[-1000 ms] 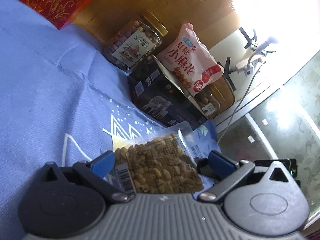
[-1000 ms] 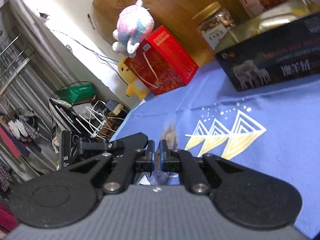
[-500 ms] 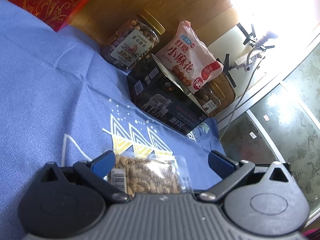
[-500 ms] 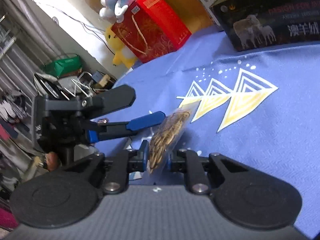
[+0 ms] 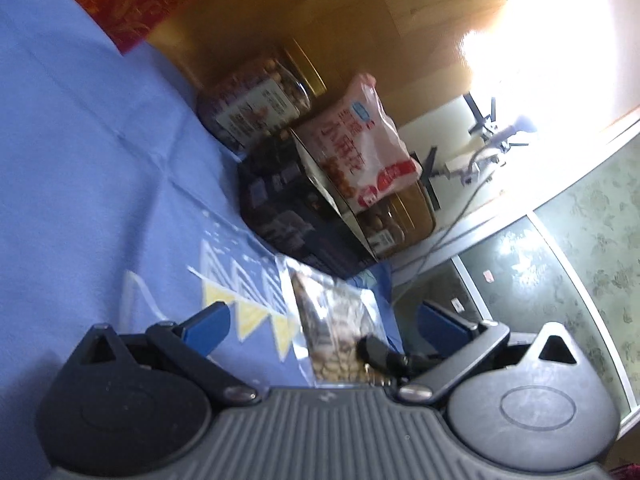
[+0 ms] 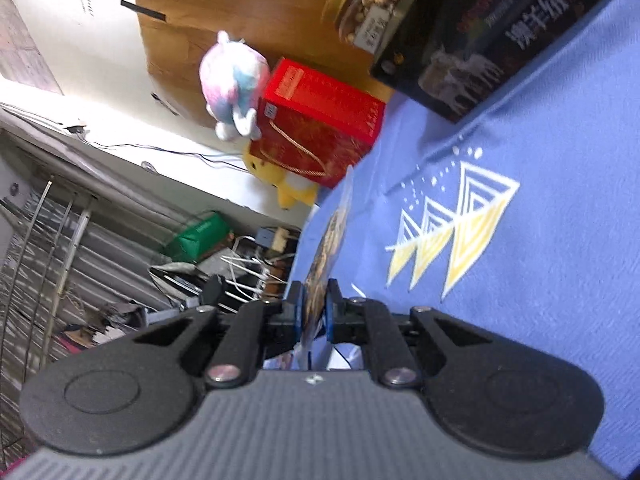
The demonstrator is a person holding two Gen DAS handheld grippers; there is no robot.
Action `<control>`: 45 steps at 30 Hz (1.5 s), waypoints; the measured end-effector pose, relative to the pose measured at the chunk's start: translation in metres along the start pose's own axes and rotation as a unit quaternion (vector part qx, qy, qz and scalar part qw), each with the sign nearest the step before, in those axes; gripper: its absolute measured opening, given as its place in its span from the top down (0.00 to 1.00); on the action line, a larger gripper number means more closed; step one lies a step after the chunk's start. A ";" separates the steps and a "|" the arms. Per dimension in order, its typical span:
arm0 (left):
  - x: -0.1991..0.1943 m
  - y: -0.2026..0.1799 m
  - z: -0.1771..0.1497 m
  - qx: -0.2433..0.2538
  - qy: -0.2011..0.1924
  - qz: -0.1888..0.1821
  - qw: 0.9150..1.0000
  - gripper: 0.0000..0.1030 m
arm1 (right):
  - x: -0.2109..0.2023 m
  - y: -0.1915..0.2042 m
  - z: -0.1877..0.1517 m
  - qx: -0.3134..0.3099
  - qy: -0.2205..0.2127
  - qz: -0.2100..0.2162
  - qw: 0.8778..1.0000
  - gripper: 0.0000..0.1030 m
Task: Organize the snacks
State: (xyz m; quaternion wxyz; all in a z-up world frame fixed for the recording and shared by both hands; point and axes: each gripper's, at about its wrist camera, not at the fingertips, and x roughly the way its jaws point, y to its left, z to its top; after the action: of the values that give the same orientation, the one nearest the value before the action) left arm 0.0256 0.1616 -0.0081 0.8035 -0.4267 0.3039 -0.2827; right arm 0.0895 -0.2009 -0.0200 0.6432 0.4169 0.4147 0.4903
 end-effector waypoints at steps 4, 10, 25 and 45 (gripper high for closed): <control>0.032 -0.020 0.008 0.021 0.038 -0.009 0.999 0.25 | -0.007 0.007 0.010 -0.014 -0.014 0.003 1.000 0.87; 0.087 -0.063 0.040 0.090 0.081 0.006 0.993 0.42 | -0.030 0.025 0.048 -0.058 -0.057 -0.020 0.997 0.87; 0.187 -0.091 0.116 0.225 0.018 0.180 0.957 0.31 | 0.035 0.016 0.172 -0.184 -0.065 -0.204 0.959 0.85; 0.159 -0.145 0.056 0.311 -0.010 0.283 0.907 0.12 | -0.025 0.040 0.090 -0.237 -0.170 -0.264 0.919 0.56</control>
State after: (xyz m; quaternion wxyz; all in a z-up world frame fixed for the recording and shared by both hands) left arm 0.1418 0.0077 0.1023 0.9448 -0.0542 0.3002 -0.1195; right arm 0.1587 -0.2303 0.0488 0.8903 0.2049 0.2659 0.3078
